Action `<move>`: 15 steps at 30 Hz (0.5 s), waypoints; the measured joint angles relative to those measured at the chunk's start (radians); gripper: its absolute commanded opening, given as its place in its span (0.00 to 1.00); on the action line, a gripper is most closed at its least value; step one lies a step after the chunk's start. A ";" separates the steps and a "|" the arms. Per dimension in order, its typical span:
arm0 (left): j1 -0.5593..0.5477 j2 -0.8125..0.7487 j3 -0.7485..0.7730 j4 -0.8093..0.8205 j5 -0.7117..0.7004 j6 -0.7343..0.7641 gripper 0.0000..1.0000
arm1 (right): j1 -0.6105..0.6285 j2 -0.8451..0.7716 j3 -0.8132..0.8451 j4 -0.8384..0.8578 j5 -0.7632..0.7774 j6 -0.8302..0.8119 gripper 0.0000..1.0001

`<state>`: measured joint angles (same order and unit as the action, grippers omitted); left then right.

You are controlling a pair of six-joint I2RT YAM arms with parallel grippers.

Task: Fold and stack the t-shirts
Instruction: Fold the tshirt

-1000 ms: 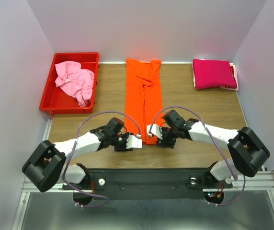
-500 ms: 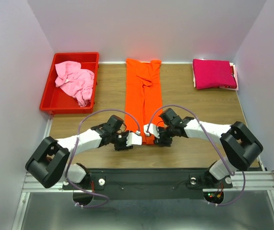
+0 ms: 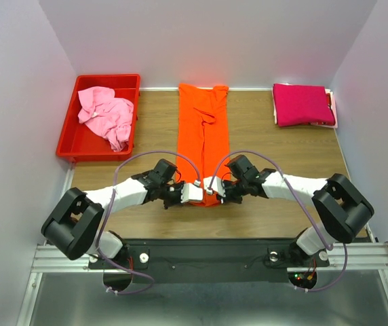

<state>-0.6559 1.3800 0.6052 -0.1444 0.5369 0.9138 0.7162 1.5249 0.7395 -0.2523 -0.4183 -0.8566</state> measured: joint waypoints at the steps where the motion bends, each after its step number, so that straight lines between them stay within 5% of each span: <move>1: 0.000 0.000 0.000 0.000 0.000 -0.001 0.01 | 0.000 -0.002 -0.002 0.002 0.002 -0.001 0.06; 5: 0.001 -0.011 0.000 -0.012 -0.005 -0.003 0.00 | 0.005 -0.013 -0.008 0.002 0.019 0.008 0.08; 6: 0.001 -0.016 0.000 -0.021 -0.008 -0.003 0.00 | 0.005 -0.018 -0.010 0.002 0.021 0.011 0.20; 8: 0.002 -0.037 0.000 -0.052 -0.014 0.000 0.24 | 0.006 -0.027 -0.013 -0.002 0.029 0.025 0.32; 15: 0.002 -0.159 0.000 -0.127 -0.017 0.012 0.37 | 0.005 -0.086 -0.019 -0.059 0.072 0.061 0.51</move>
<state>-0.6544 1.2205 0.6048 -0.2718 0.5198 0.9257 0.7216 1.4387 0.7200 -0.3115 -0.3466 -0.7952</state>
